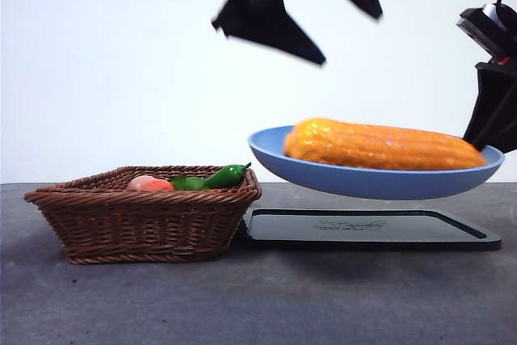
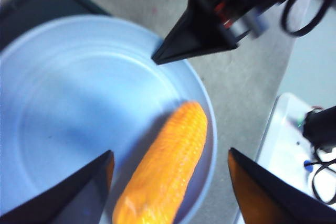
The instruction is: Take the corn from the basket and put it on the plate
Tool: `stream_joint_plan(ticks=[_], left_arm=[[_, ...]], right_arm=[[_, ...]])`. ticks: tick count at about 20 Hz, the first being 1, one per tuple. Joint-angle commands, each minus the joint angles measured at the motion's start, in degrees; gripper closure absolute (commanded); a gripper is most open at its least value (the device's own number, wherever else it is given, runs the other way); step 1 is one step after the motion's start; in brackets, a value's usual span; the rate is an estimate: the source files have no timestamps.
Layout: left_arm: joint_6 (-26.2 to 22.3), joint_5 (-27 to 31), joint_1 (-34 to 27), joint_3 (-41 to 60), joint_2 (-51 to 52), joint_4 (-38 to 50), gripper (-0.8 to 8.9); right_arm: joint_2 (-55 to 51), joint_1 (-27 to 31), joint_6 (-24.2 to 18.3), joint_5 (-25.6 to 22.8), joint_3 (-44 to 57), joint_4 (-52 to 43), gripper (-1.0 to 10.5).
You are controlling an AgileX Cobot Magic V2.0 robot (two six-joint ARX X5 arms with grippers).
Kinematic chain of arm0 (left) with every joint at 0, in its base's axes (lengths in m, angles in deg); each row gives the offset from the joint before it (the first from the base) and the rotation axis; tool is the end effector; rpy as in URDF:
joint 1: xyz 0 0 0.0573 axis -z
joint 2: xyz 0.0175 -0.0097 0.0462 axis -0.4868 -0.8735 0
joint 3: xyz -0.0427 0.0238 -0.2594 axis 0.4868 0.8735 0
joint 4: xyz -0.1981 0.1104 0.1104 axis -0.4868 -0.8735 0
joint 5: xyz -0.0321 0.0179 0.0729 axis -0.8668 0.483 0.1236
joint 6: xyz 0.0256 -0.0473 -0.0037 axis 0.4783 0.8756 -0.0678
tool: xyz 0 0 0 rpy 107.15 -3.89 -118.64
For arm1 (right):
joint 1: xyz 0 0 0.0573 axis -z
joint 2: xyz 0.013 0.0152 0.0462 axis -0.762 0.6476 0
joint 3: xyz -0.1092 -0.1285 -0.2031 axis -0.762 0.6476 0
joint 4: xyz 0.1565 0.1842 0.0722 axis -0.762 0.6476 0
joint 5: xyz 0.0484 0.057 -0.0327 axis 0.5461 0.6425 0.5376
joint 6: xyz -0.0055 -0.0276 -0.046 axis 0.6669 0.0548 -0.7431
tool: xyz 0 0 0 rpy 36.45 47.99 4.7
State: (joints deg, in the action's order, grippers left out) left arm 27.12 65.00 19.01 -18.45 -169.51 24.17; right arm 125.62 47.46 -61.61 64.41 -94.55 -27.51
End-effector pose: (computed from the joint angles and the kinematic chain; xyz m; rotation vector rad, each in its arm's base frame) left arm 0.2198 -0.2608 0.3148 0.1491 0.8195 -1.1244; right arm 0.2407 0.0263 0.2162 0.4914 1.0989 0.5020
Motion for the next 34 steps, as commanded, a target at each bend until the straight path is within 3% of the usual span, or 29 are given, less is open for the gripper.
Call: stream_joint_plan(ticks=[1,12,18,25,30,34], left_arm=[[-0.68,-0.15,0.00,-2.25,2.54,-0.68,4.62],[-0.46,-0.13,-0.13,-2.69,15.69,-4.74,4.62],[-0.46,-0.11,-0.13,-2.69,16.46,-6.23,4.62],[-0.46,-0.09,-0.13,-2.69,16.46,-6.25,4.62],[-0.48,-0.09,-0.13,-2.69,16.46,-6.29,4.62],[-0.50,-0.07,-0.26,-2.69,16.46,-6.43,4.62]], right_arm=[[2.93,1.16,0.39,0.17,-2.95,-0.61,9.4],[24.26,2.84,0.63,-1.14,-20.96,0.22,9.4],[33.03,2.84,0.68,-1.75,-24.09,-2.64,9.4],[34.58,2.84,0.59,-1.73,-24.09,-3.65,9.4],[34.25,2.84,0.52,-1.53,-24.09,-2.95,7.5],[30.10,3.76,-0.44,-1.66,-24.11,-0.96,7.5]])
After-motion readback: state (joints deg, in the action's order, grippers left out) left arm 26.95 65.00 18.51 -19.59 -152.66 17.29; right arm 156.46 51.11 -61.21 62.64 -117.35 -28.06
